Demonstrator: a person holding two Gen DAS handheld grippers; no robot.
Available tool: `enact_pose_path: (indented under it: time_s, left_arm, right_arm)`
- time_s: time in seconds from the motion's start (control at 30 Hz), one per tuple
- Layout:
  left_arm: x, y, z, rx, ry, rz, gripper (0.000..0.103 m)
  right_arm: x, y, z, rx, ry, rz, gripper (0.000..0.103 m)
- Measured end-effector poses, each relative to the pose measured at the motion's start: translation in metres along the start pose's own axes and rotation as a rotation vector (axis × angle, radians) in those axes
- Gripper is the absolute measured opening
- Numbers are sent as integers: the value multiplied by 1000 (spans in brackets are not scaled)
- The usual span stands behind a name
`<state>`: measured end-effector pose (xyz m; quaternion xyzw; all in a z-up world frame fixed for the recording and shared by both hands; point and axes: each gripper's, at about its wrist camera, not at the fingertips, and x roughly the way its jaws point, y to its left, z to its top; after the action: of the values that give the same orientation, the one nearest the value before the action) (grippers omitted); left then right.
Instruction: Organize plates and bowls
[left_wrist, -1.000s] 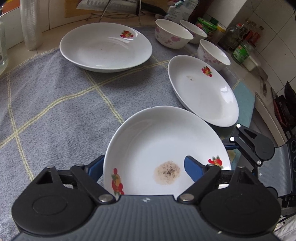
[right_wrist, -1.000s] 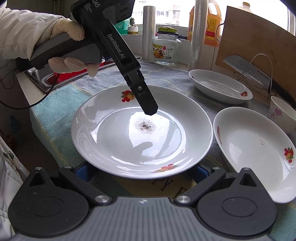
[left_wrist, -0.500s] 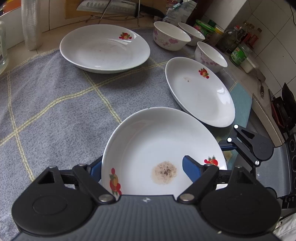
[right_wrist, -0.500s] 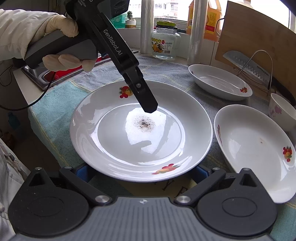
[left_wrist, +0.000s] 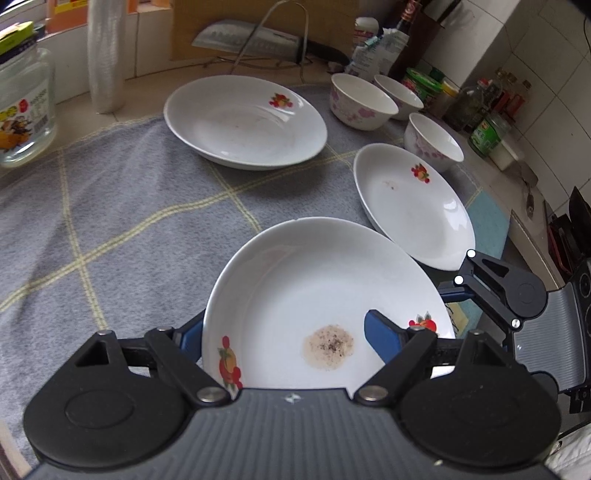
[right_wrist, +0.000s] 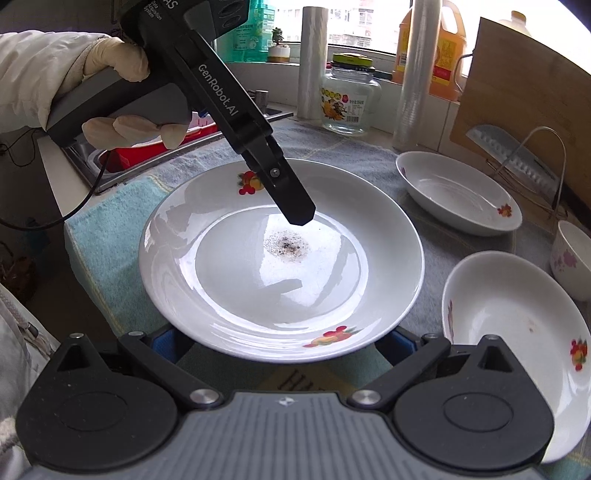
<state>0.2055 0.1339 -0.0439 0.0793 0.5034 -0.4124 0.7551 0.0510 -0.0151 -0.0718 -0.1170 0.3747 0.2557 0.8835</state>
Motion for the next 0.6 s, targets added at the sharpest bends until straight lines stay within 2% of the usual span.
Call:
enact_pose_path:
  time_s: [0.6]
  left_arm:
    - [-32, 67, 5, -77, -73, 68, 85]
  right_arm:
    - [54, 0, 63, -97, -9, 62, 103]
